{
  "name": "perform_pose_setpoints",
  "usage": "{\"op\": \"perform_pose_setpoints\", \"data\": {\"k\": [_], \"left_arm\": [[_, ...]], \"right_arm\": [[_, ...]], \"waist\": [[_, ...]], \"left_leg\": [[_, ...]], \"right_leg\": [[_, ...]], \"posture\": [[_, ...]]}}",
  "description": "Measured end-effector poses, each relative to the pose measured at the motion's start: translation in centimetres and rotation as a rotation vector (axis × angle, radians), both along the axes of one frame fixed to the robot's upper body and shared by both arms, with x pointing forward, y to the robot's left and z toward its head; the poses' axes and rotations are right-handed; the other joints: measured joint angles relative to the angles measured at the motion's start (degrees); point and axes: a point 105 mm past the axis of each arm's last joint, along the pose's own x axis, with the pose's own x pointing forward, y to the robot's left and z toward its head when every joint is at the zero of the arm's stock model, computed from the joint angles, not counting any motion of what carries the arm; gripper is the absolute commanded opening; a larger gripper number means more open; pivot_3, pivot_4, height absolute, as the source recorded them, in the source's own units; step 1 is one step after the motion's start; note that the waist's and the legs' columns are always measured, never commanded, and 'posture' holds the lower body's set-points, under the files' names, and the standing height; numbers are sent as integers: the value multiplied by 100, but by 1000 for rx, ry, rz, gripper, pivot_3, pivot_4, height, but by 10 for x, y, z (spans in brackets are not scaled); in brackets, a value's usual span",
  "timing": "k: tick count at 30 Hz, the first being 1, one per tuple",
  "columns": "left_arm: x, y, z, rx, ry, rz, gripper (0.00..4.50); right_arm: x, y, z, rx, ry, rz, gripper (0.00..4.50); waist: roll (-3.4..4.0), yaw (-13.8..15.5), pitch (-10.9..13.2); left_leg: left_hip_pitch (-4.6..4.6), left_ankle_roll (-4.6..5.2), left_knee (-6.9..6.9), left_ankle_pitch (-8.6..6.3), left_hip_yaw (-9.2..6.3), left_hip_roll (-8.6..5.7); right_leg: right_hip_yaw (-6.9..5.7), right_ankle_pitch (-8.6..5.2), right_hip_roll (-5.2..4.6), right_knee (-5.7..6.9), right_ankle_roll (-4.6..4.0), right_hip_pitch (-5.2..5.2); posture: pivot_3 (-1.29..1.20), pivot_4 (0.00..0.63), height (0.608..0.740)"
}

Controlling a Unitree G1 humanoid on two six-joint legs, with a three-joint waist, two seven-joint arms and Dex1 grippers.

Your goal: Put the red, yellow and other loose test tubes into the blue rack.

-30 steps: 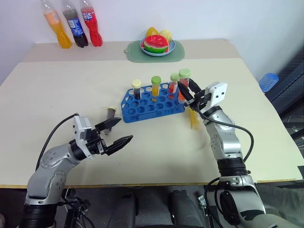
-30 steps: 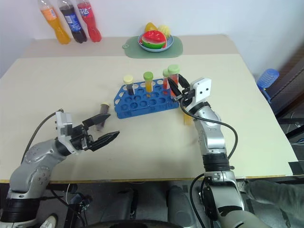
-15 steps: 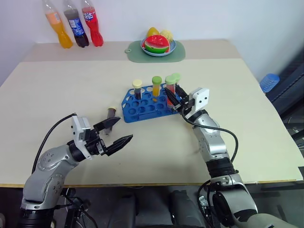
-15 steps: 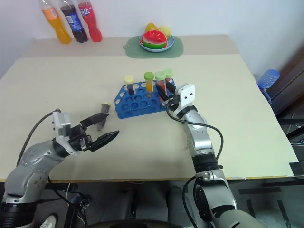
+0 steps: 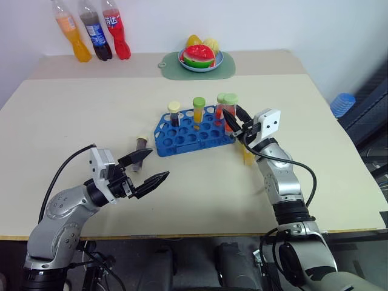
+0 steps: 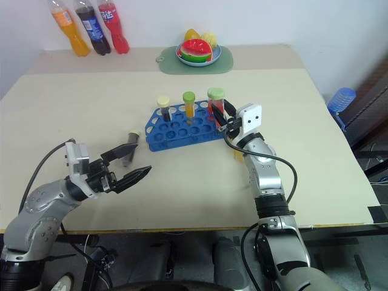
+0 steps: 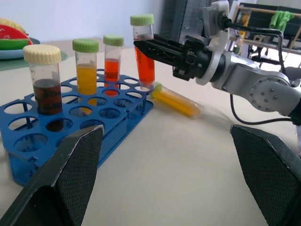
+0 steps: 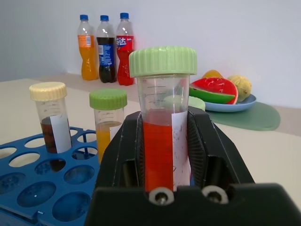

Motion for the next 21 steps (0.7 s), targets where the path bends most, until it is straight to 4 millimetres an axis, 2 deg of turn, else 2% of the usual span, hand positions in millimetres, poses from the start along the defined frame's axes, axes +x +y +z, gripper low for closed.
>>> {"op": "perform_pose_setpoints", "data": {"k": [10, 15, 21], "left_arm": [[0, -1, 0, -7, 11, -5, 4500], [0, -1, 1, -8, 12, 1, 4500], [-1, -3, 3, -9, 4, 0, 4500]], "right_arm": [[2, 20, 2, 29, 3, 41, 755], [3, 19, 1, 30, 5, 34, 755], [7, 4, 3, 6, -3, 2, 755]], "waist": [[0, -1, 0], [0, 7, 0], [0, 8, 0]], "left_leg": [[0, 0, 0, 0, -2, 0], [0, 0, 0, 0, -4, -1], [0, 0, 0, 0, -2, -1]], "right_leg": [[0, 0, 0, 0, 0, -1], [0, 0, -2, -1, 0, 1], [0, 0, -1, -1, 0, 1]], "posture": [[0, 150, 740], [0, 150, 740], [0, 150, 740]]}}
